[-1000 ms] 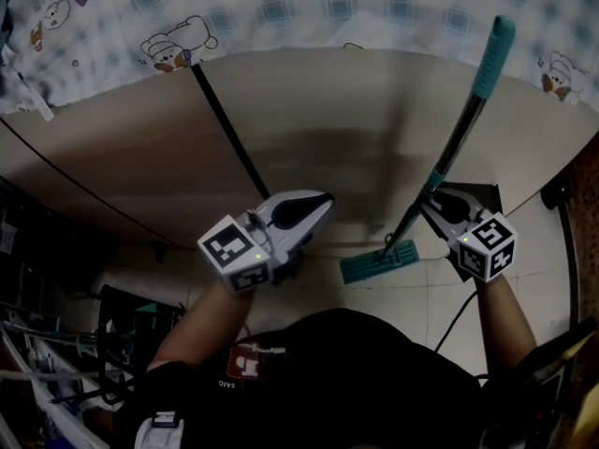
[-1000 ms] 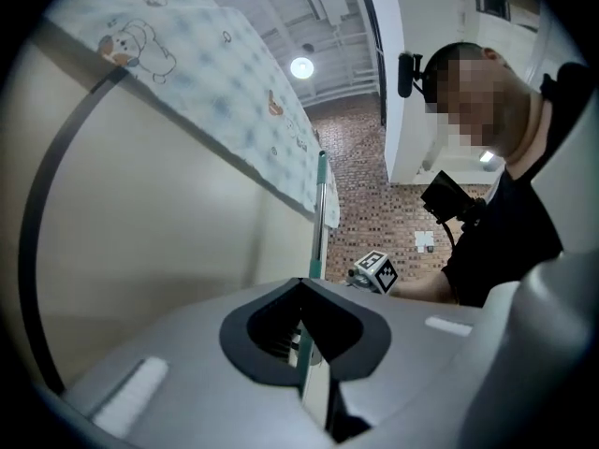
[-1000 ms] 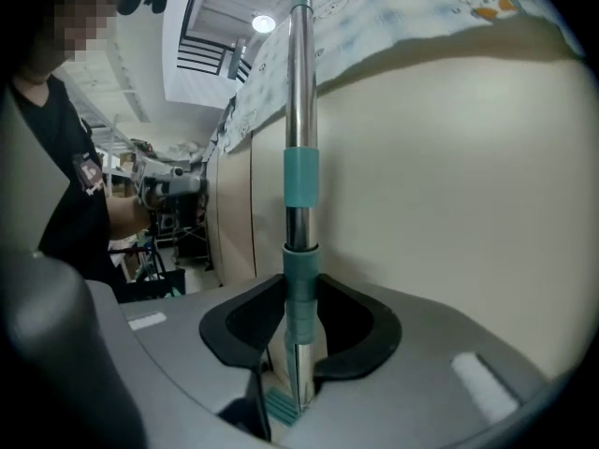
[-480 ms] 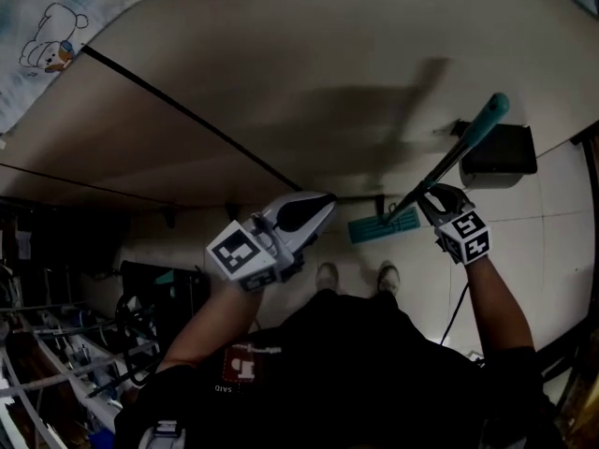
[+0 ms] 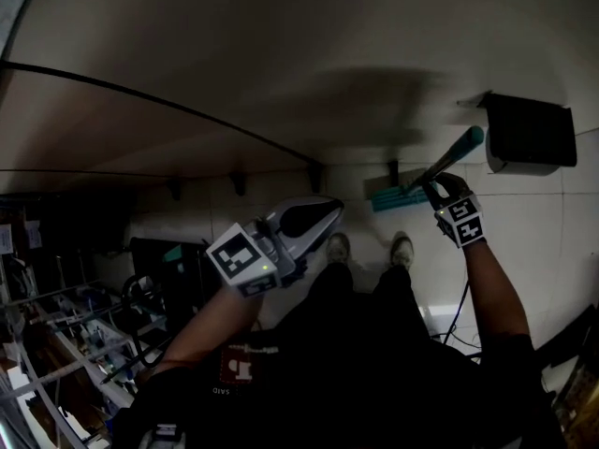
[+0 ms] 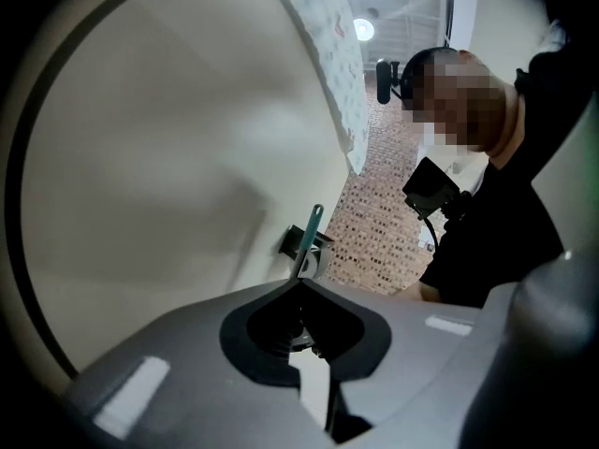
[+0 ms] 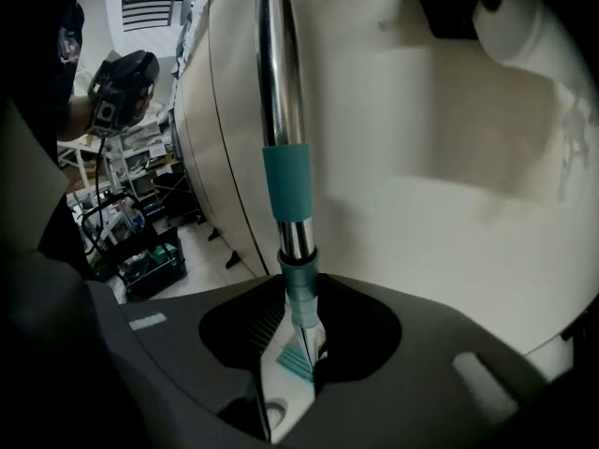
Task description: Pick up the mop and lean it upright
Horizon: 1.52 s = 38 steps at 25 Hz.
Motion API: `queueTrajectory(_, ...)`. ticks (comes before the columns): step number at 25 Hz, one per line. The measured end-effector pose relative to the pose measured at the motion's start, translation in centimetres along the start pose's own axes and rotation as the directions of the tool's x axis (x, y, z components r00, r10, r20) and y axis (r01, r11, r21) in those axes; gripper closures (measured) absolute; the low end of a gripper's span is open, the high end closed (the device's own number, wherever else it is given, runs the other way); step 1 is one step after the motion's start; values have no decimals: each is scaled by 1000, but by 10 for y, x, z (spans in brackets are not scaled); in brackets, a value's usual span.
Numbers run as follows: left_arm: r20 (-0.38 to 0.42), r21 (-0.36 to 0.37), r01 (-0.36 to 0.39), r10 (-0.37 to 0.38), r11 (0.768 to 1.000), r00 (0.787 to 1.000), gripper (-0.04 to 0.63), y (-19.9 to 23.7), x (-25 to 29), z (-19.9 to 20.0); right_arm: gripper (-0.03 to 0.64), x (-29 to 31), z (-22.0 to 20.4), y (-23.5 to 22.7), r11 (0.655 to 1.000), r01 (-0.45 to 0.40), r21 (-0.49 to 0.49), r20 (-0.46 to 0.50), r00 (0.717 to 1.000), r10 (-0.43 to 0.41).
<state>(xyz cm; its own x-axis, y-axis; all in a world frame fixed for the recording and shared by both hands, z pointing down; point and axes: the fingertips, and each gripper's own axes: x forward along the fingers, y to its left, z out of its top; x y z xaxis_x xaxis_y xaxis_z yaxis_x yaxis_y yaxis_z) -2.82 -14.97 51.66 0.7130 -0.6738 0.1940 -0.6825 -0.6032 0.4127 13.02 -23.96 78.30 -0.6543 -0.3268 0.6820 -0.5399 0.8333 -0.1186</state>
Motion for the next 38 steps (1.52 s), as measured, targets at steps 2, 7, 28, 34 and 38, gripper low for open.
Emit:
queueTrajectory(2, -24, -18, -6, 6, 1000, 1000, 595, 4, 1, -9, 494, 13, -13, -3, 1000, 0, 20, -10, 1000, 0)
queueTrajectory(7, -45, -37, -6, 4, 999, 999, 595, 9, 6, -23, 495, 39, -43, -20, 998, 8, 58, -56, 998, -5)
queueTrajectory(28, -69, -76, -27, 21, 997, 997, 595, 18, 0, -37, 435, 59, -65, -72, 954, 59, 295, -56, 997, -44)
queueTrajectory(34, -77, -69, -29, 24, 997, 997, 596, 14, -4, -35, 367, 52, -60, -74, 948, 88, 305, -56, 996, -75)
queueTrajectory(38, -63, -68, -40, 36, 997, 997, 596, 13, -8, -33, 367, 49, -76, -74, 943, 124, 310, -95, 991, -99)
